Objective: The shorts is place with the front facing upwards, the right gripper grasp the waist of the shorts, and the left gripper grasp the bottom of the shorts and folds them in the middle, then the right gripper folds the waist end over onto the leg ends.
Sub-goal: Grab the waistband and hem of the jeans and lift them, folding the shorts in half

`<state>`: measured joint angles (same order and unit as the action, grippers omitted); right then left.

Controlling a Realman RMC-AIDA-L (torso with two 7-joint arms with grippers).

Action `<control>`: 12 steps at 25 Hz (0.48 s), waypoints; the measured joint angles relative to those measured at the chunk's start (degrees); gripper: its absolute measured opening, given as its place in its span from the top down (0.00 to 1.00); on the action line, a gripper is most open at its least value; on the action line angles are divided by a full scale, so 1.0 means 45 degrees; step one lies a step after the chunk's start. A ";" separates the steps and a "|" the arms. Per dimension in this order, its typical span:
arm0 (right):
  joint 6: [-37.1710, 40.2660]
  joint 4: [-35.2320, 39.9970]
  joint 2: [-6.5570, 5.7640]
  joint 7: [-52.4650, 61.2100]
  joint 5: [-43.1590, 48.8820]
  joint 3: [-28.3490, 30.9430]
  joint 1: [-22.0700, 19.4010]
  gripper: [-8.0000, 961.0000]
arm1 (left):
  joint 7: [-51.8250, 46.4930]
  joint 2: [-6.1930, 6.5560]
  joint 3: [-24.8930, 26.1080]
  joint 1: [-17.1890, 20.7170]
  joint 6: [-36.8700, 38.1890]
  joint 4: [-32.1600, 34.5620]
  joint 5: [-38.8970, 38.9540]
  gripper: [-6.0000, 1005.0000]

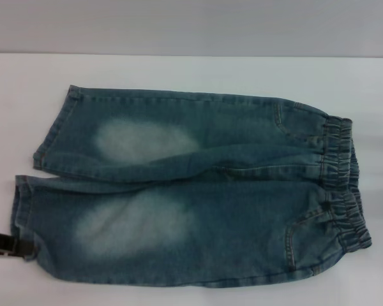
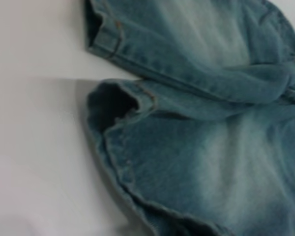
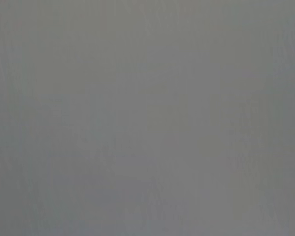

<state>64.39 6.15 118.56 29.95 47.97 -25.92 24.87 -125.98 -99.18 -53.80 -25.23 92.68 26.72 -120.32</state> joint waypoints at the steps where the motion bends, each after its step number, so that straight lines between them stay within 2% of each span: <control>1: 0.0001 0.0000 0.0000 0.0000 0.0000 -0.0009 0.0000 0.47 | 0.0000 0.0000 0.0000 0.0000 0.0000 0.0000 0.0000 0.58; 3: 0.0003 0.0000 0.0000 0.0002 0.0000 -0.0032 0.0007 0.47 | -0.0147 -0.0070 0.0034 -0.0054 -0.0160 0.0106 -0.0586 0.66; 6: 0.0010 0.0000 0.0000 0.0004 0.0000 -0.0039 0.0017 0.47 | -0.0151 -0.0088 0.0033 -0.0061 -0.0161 0.0134 -0.0629 0.78; 10: 0.0031 0.0000 0.0000 0.0005 -0.0004 0.0006 0.0020 0.47 | -0.0306 -0.0247 0.0304 -0.0020 -0.0167 0.0633 -0.0781 0.95; 12: 0.0031 0.0000 0.0000 0.0005 -0.0019 0.0021 0.0017 0.47 | -0.0365 -0.0283 0.0553 0.0021 -0.0162 0.0739 -0.0783 0.98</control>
<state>64.53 6.15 118.56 29.97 47.89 -25.83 24.95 -127.62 -100.46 -51.32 -25.13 91.95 30.05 -123.85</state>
